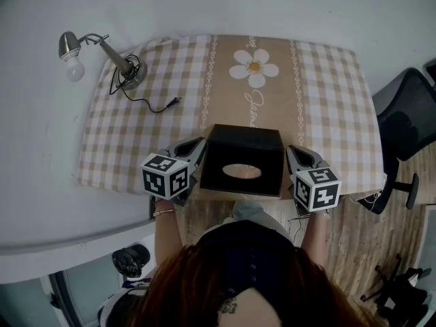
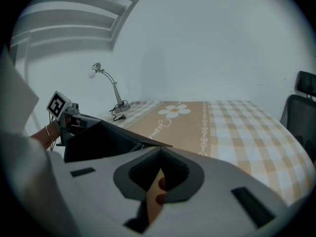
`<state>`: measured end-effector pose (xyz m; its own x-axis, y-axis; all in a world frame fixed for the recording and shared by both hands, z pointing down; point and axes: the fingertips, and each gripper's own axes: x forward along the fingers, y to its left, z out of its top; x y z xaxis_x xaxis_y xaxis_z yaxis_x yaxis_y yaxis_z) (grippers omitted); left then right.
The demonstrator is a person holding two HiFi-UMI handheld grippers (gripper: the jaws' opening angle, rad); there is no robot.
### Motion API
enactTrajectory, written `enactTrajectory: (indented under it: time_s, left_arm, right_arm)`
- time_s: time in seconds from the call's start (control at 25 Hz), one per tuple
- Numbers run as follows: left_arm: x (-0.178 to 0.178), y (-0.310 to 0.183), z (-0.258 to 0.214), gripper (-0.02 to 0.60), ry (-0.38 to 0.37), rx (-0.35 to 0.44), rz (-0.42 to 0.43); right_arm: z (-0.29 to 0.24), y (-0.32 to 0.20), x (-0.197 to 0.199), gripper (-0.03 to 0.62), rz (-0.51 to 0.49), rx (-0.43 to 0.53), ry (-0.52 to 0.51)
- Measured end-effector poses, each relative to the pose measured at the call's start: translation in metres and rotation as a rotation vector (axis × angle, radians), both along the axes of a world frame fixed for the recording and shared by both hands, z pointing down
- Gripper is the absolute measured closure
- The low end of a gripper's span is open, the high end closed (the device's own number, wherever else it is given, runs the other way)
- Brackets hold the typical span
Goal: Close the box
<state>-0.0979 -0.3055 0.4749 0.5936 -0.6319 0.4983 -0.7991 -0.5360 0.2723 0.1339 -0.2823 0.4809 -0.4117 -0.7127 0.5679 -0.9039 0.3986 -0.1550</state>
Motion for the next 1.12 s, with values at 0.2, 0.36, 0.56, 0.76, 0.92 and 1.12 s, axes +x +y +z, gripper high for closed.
enactTrajectory:
  time_s: [0.2, 0.36, 0.56, 0.76, 0.92, 1.12]
  left_arm:
    - [0.002, -0.003, 0.013, 0.552, 0.017, -0.047, 0.009]
    - [0.003, -0.007, 0.018, 0.554, 0.021, -0.064, 0.014]
    - [0.004, -0.015, 0.021, 0.552, 0.023, -0.077, 0.017]
    - [0.006, -0.019, 0.025, 0.552, 0.025, -0.093, 0.019]
    - [0.006, -0.022, 0.027, 0.554, 0.024, -0.101, 0.022]
    - [0.008, -0.028, 0.031, 0.554, 0.020, -0.108, 0.031]
  right_arm:
    - [0.007, -0.004, -0.003, 0.577, -0.016, -0.024, -0.009]
    - [0.012, -0.007, -0.006, 0.577, -0.026, -0.043, -0.021]
    - [0.016, -0.014, -0.006, 0.577, -0.038, -0.060, -0.032]
    - [0.020, -0.019, -0.008, 0.577, -0.049, -0.075, -0.028]
    - [0.024, -0.023, -0.008, 0.577, -0.054, -0.085, -0.026]
    - [0.025, -0.029, -0.010, 0.577, -0.055, -0.087, -0.032]
